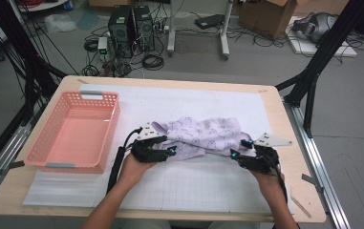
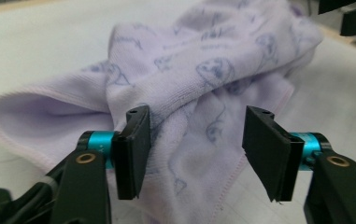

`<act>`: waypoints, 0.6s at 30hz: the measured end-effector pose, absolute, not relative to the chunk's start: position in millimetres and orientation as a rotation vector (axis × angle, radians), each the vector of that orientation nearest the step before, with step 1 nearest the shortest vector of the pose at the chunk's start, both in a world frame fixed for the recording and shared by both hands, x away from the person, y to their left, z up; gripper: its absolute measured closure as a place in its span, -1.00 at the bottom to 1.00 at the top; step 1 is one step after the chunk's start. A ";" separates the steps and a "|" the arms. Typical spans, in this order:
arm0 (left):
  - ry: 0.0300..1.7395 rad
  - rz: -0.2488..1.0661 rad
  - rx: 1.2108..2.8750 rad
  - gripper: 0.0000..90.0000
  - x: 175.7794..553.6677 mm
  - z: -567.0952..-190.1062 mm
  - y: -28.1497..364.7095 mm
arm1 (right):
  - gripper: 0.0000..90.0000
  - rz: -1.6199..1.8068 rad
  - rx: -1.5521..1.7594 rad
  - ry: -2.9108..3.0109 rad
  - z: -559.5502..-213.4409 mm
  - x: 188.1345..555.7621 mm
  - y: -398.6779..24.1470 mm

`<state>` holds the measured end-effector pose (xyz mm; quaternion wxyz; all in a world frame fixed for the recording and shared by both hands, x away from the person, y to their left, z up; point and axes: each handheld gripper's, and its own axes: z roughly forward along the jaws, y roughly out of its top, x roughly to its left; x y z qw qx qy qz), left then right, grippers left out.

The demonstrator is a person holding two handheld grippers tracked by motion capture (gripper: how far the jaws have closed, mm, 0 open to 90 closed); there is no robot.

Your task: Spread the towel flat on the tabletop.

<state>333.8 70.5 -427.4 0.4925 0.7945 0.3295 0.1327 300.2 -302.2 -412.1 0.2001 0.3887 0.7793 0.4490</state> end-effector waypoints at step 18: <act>0.785 0.314 1.877 0.87 314.8 -412.6 86.4 | 0.87 1.264 1.033 2.255 -411.1 279.5 -301.9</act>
